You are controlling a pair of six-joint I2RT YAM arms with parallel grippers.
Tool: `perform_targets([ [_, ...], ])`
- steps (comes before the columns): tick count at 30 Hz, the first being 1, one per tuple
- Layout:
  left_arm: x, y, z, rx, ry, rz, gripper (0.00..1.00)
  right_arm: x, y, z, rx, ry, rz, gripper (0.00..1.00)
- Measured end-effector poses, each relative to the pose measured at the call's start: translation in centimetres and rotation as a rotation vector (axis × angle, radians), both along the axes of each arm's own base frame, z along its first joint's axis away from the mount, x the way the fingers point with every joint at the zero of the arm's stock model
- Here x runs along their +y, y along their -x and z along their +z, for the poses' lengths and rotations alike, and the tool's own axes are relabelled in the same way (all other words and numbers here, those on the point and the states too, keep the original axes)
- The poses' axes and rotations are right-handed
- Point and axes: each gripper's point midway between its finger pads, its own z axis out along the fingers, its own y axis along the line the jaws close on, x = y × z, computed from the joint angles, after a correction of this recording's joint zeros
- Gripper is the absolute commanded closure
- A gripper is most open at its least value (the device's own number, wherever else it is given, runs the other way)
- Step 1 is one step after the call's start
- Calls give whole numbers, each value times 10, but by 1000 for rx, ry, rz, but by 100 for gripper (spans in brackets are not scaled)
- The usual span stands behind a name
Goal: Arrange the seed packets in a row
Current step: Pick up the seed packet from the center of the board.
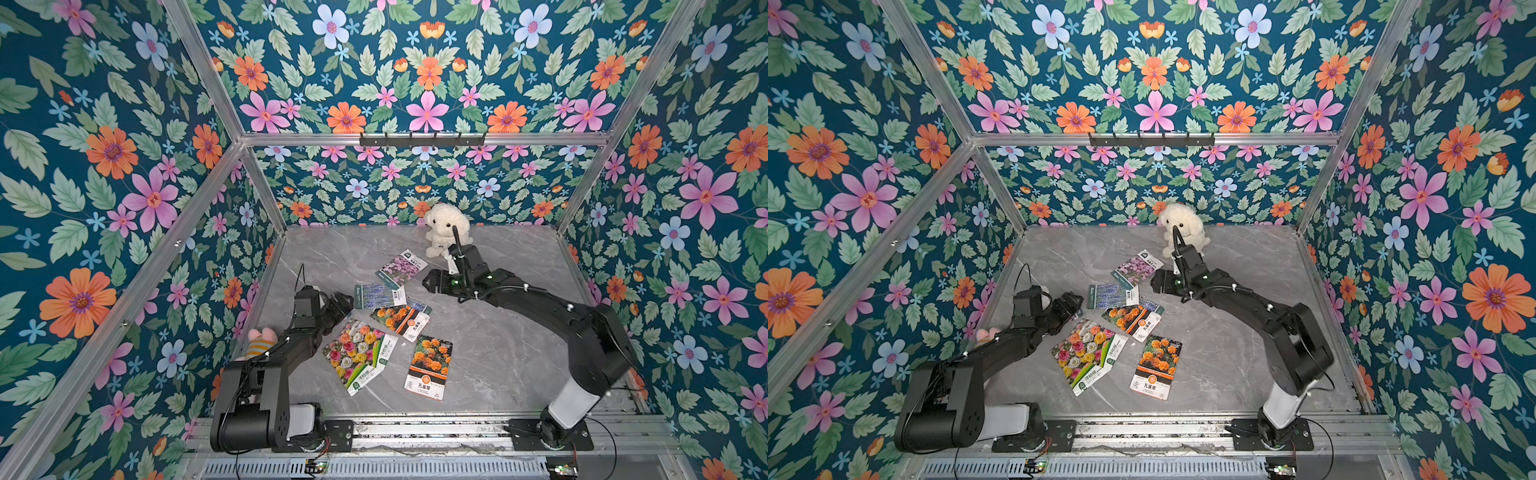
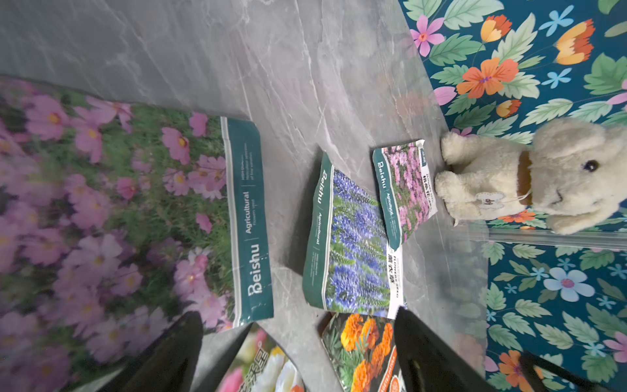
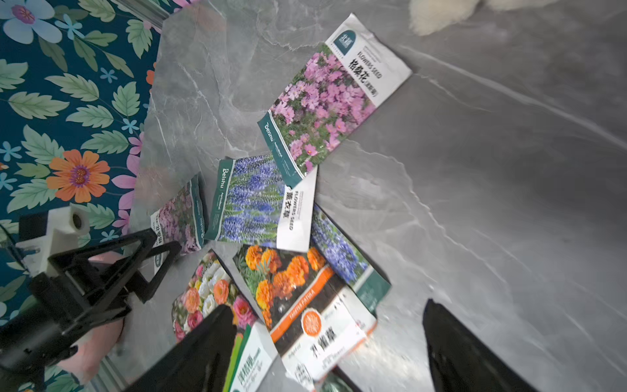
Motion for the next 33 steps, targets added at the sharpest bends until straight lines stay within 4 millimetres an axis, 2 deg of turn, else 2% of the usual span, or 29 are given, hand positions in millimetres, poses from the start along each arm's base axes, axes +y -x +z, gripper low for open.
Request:
perform_targets([
  [3, -1, -4, -1, -6, 22, 7, 19, 31, -13, -11, 22, -24, 34, 22],
  [5, -3, -6, -2, -8, 33, 5, 22, 50, -22, -18, 33, -45, 56, 37],
  [9, -5, -9, -7, 0, 57, 4, 29, 72, -38, -37, 72, -65, 72, 52],
  [11, -6, -10, -8, 2, 68, 8, 31, 78, -41, -41, 81, -71, 80, 55],
  [19, -11, -14, -10, -3, 103, -3, 43, 86, -36, -69, 160, -71, 113, 58],
  [25, -17, -16, -18, 11, 144, -24, 47, 95, -25, -83, 209, -72, 147, 58],
  [33, -26, -23, -30, 30, 191, -57, 54, 94, -20, -97, 247, -62, 152, 58],
])
